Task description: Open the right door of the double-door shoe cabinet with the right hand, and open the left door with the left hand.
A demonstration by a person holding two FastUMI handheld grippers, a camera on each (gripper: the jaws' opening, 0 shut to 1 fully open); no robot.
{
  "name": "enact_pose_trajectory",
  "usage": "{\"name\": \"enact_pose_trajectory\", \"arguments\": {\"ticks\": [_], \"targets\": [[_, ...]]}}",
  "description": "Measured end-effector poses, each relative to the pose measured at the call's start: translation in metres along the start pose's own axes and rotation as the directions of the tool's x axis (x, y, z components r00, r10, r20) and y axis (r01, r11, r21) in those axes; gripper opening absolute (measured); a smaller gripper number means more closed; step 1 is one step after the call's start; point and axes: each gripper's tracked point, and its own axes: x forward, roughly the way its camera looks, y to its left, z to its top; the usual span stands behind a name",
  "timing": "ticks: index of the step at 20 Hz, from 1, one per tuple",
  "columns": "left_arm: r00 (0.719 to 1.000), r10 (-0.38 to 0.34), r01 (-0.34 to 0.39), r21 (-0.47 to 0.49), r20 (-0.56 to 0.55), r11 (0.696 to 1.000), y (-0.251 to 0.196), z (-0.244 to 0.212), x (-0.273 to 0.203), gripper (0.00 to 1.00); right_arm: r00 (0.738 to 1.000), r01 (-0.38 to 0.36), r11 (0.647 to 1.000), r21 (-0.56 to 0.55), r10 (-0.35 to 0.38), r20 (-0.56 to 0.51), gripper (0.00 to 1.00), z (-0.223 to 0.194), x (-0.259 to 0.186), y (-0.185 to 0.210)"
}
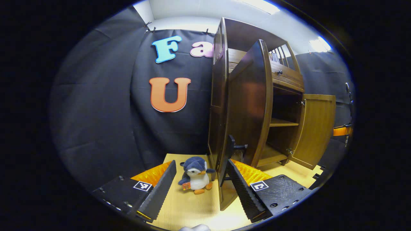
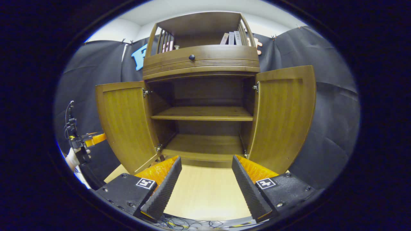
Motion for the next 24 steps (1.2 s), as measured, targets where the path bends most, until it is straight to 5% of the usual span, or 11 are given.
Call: {"name": "enact_pose_trajectory", "arguments": {"ticks": [6, 11, 18, 24], "targets": [[0.992, 0.118, -0.118, -0.009, 0.048, 0.993, -0.027, 0.048, -0.028, 0.95, 0.999, 0.019, 1.000, 0.008, -0.019, 0.029, 0.99, 0.015, 0.006, -0.015], [0.982, 0.150, -0.156, 0.041, 0.112, 0.987, -0.079, 0.091, -0.037, 0.95, 0.998, 0.034, 0.999, 0.022, -0.035, 0.054, 1.00, 0.027, 0.006, -0.028], [0.993, 0.074, -0.075, 0.012, 0.096, 0.997, -0.174, 0.078, -0.010, 0.95, 0.995, 0.045, 0.998, 0.049, -0.049, 0.090, 0.99, 0.041, 0.004, -0.041], [0.999, 0.043, -0.044, 0.047, 0.024, 0.998, -0.209, 0.053, -0.007, 0.95, 0.992, 0.072, 0.997, 0.028, -0.075, 0.104, 0.99, 0.039, 0.003, -0.055]]}}
